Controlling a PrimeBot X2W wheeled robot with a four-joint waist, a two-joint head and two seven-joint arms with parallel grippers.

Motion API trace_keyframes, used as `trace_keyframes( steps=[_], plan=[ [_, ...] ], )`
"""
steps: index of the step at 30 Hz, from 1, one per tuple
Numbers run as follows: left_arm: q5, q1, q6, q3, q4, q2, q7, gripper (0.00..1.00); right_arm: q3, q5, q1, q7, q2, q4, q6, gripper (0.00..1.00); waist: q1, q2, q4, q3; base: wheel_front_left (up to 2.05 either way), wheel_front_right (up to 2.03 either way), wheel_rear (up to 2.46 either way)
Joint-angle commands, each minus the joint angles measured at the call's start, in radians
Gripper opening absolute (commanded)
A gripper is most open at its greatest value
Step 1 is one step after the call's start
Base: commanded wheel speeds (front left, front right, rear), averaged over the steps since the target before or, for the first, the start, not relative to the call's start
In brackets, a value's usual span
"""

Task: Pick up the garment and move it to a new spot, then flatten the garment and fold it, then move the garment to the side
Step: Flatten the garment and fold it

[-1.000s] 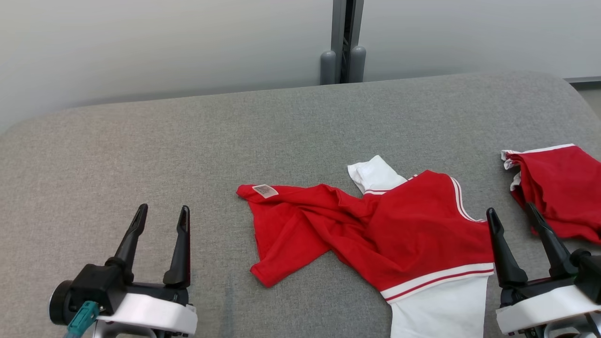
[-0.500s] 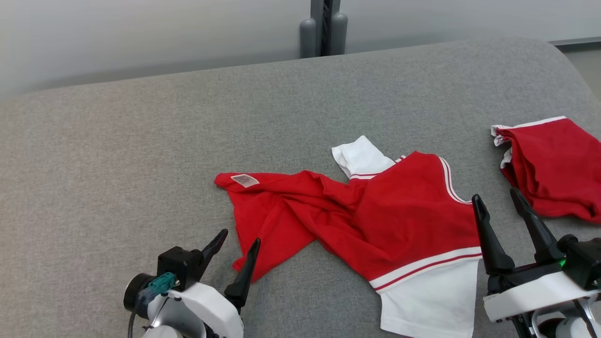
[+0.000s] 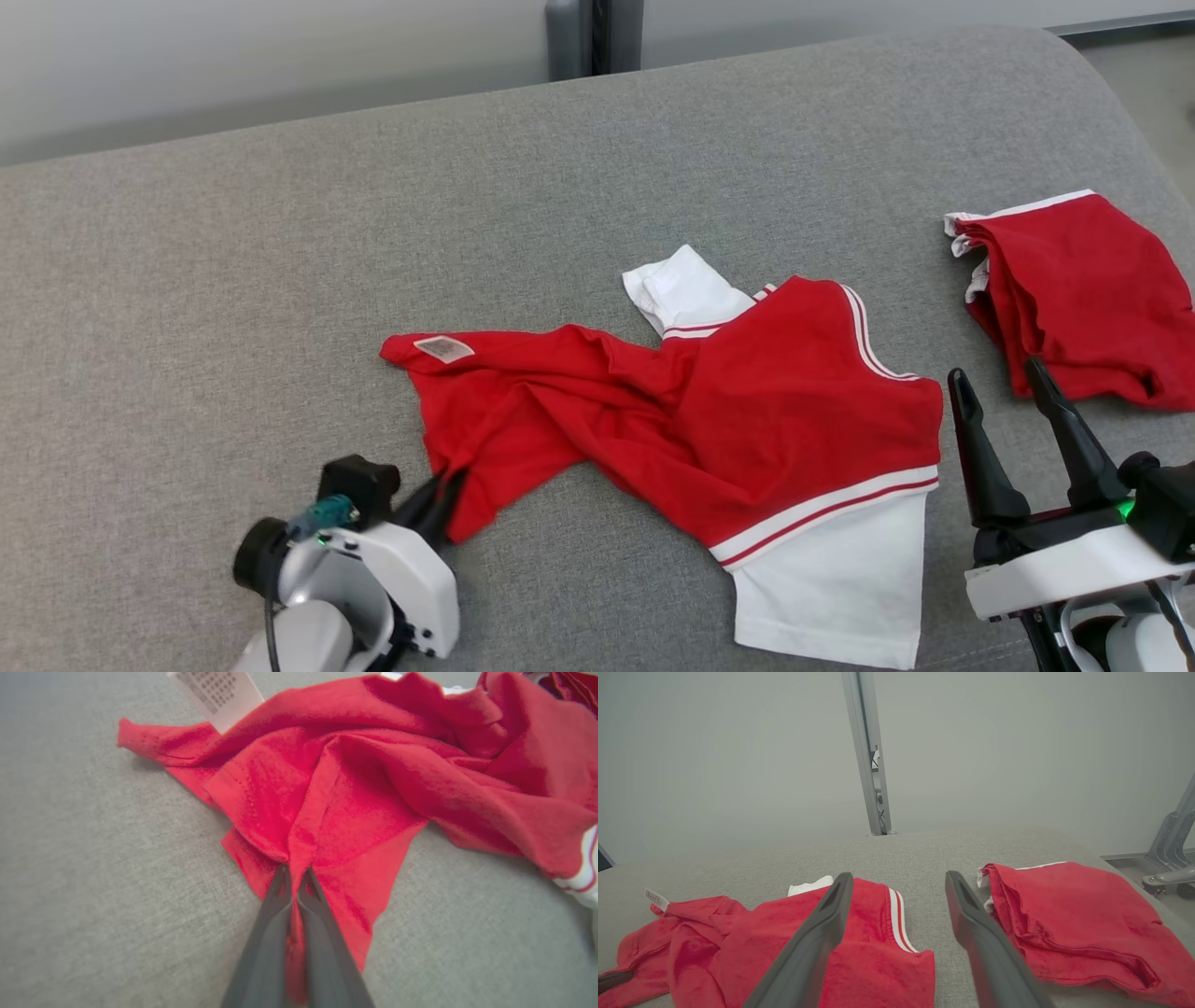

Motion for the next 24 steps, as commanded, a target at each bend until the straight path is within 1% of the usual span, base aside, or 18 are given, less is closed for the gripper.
trace_keyframes(
  steps=[1, 5, 17, 20, 24],
  plan=[
    [0.009, -0.026, 0.011, 0.014, 0.011, 0.021, -0.007, 0.00, -0.006, 0.002, -0.015, -0.007, -0.001, 0.002, 0.000, 1.00, 0.0000, -0.0001, 0.000, 0.002, 0.00, 0.00, 0.00],
    [0.005, -0.057, 0.038, 0.049, 0.037, 0.046, -0.034, 0.00, -0.013, 0.006, -0.018, -0.012, -0.001, 0.002, 0.000, 1.00, 0.0000, -0.0001, 0.004, 0.009, 0.00, 0.00, 0.00],
    [-0.043, -0.126, 0.093, 0.183, 0.117, 0.144, -0.120, 0.00, -0.010, 0.015, -0.037, -0.008, -0.012, 0.011, 0.000, 1.00, 0.0000, -0.0001, 0.017, 0.020, 0.00, 0.00, 0.00],
    [-0.058, -0.111, 0.099, 0.203, 0.135, 0.149, -0.142, 0.00, -0.007, 0.016, -0.042, -0.007, -0.015, 0.017, 0.000, 1.00, 0.0000, -0.0001, 0.022, 0.021, 0.00, 0.00, 0.00],
    [-0.072, -0.090, 0.086, 0.206, 0.144, 0.137, -0.160, 0.00, -0.003, 0.018, -0.047, -0.008, -0.016, 0.021, 0.000, 1.00, 0.0000, -0.0001, 0.029, 0.023, 0.00, 0.00, 0.00]
  ],
)
